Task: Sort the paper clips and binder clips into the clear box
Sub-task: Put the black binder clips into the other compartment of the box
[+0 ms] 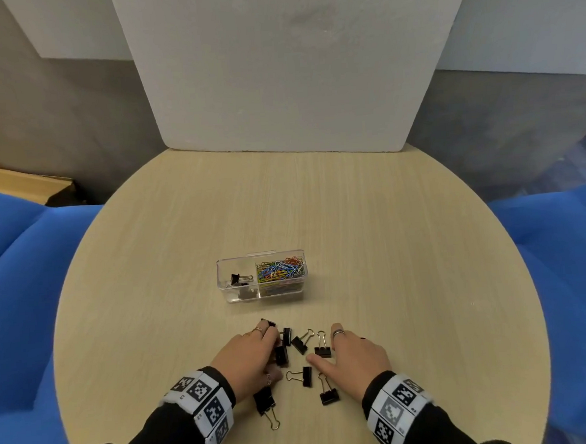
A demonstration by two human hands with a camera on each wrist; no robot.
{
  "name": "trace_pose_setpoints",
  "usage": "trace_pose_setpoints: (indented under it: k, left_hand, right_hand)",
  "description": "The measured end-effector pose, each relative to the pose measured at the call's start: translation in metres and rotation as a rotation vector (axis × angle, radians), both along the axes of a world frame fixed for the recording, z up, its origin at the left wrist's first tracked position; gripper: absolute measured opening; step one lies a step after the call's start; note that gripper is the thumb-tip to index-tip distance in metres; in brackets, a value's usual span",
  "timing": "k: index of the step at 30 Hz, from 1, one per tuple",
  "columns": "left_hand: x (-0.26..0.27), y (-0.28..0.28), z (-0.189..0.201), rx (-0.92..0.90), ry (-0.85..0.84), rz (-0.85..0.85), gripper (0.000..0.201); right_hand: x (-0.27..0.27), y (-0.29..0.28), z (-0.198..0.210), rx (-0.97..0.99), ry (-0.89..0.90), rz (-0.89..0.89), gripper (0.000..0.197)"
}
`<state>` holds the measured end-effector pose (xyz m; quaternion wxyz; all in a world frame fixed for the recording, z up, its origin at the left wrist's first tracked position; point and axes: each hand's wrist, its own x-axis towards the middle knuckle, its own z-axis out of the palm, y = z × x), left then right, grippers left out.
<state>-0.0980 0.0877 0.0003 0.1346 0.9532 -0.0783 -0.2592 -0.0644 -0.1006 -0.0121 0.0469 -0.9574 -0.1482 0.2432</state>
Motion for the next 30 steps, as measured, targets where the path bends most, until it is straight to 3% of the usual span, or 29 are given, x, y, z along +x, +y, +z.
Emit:
trace_pose_setpoints:
  k: [9,12,17,19,22,25,27,30]
  left_hand:
    - [0.001,-0.013,-0.001,0.097,0.014,-0.061,0.042]
    - [0.002,-0.012,-0.006,0.057,0.041,-0.004,0.042]
    - [0.005,0.008,-0.005,-0.436,0.053,0.385,0.027]
    - [0.008,0.012,0.005,-0.76,0.095,0.574,0.013]
    - [0.014,0.013,0.025,-1.359,0.298,0.888,0.015]
    - [0.021,0.014,0.038,-1.808,0.53,0.973,0.021]
    - [0.024,0.014,0.04,-1.958,0.611,0.96,0.029]
    - [0.028,0.007,0.046,-1.958,0.638,1.069,0.031]
  right_hand:
    - [0.0,0.001,-0.004,-0.024,-0.003,0.047,0.057]
    - [0.004,-0.002,-0.002,0.03,0.04,-0.005,0.052]
    - [0.013,-0.013,0.013,0.269,0.078,-0.086,0.029]
    - [0.017,-0.014,0.026,0.385,0.052,-0.085,0.025]
    - [0.022,-0.01,0.052,0.527,0.007,-0.055,0.021]
    - [0.026,0.002,0.083,0.601,-0.024,0.025,0.019]
    - [0.028,0.011,0.101,0.603,-0.041,0.1,0.02]
    - [0.031,0.027,0.12,0.576,-0.055,0.204,0.027]
